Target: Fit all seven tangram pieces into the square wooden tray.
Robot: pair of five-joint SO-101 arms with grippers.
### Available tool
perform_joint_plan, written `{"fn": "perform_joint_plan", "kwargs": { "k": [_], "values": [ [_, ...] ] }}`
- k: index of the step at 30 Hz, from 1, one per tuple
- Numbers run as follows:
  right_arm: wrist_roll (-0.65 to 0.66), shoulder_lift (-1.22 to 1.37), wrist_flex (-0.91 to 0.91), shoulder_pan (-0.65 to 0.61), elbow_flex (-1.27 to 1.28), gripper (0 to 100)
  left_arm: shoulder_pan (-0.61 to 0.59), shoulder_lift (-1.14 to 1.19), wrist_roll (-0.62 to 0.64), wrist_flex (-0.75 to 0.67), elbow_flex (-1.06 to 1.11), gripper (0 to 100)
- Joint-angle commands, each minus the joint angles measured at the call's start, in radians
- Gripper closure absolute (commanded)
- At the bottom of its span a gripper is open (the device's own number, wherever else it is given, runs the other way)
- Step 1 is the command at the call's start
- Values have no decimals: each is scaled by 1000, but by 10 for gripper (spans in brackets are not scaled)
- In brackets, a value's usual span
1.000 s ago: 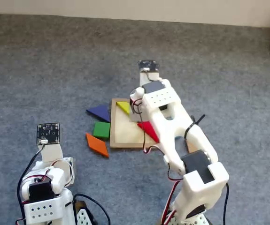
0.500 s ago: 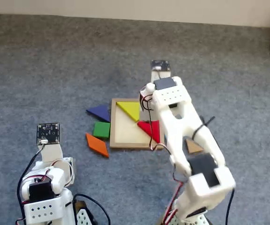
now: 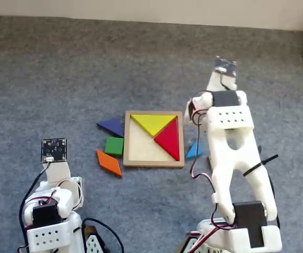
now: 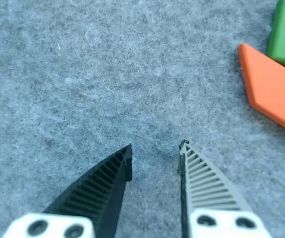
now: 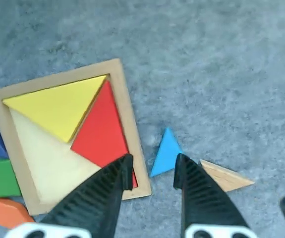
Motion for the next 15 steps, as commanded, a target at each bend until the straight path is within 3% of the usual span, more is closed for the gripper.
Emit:
{"fn": "perform_joint_plan", "kwargs": {
  "k": [1, 8, 15],
  "values": [
    [-25, -53, -1, 10, 31, 867, -8, -53, -6, 12, 19, 842],
    [-28, 27, -278, -31, 274, 867, -8, -53, -6, 12, 19, 842],
    [-31, 128, -289, -28, 274, 867, -8, -53, -6, 12, 19, 842]
  ]
}}
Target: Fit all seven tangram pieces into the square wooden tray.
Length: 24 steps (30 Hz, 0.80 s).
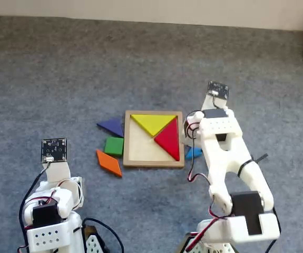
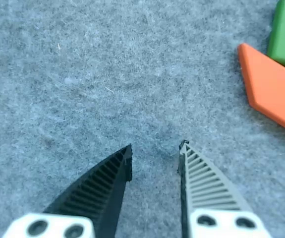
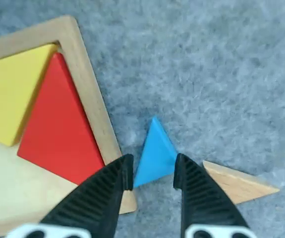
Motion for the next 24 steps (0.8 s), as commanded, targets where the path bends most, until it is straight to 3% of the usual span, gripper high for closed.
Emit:
{"fn": "perform_joint_plan", "kwargs": {
  "k": [1, 6, 21, 24],
  "values": [
    [-28, 36, -16, -8, -33, 867, -8, -53, -6, 12, 19, 842],
    [-147, 143, -13, -10, -99, 867, -8, -53, -6, 12, 19, 842],
    [-143, 173, 36, 33, -128, 871, -8, -53, -6, 12, 19, 842],
    [-86, 171, 36, 30, -128, 879, -8, -53, -6, 12, 19, 842]
  ]
}}
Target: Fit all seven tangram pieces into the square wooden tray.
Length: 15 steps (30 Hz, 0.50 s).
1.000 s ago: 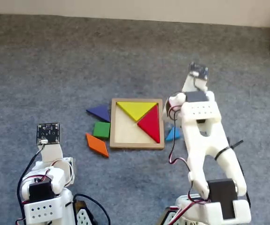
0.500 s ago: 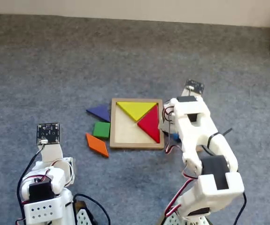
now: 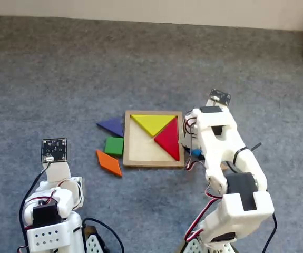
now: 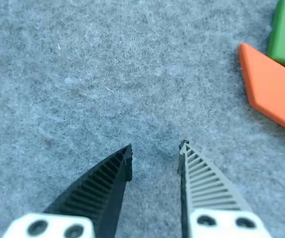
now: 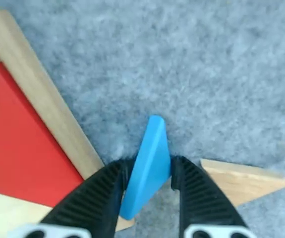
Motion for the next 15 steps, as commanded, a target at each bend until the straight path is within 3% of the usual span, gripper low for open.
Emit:
{"fn": "perform_joint_plan", "kwargs": {
  "k": [1, 5, 15],
  "values": [
    [72, -2, 10, 13, -48, 898, -8, -53, -6, 12, 19, 842],
    [132, -4, 10, 15, -48, 989, -8, -53, -6, 12, 19, 842],
    [241, -173, 16, 16, -36, 993, -8, -53, -6, 12, 19, 842]
  ]
}}
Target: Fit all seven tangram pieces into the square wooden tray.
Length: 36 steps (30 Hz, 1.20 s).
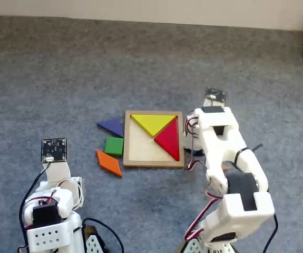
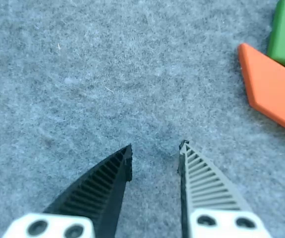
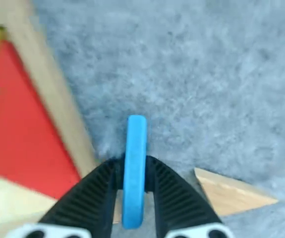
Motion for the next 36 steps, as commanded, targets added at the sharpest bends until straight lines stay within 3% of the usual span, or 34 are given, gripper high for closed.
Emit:
{"fn": "perform_joint_plan", "kwargs": {
  "k": [1, 5, 14, 20, 27, 36],
  "values": [
    [64, -163, 16, 5, -27, 993, -8, -53, -6, 12, 19, 842],
    [215, -289, 8, 4, 39, 993, -8, -53, -6, 12, 19, 842],
    [753, -420, 7, -35, 51, 993, -8, -53, -6, 12, 19, 842],
    [1039, -420, 7, -110, 73, 993, -8, -53, -6, 12, 19, 842],
    [1247, -420, 7, -206, 87, 993, -8, -53, -6, 12, 19, 842],
    [1392, -415, 7, -343, 88, 993, -8, -53, -6, 12, 19, 842]
  ]
}}
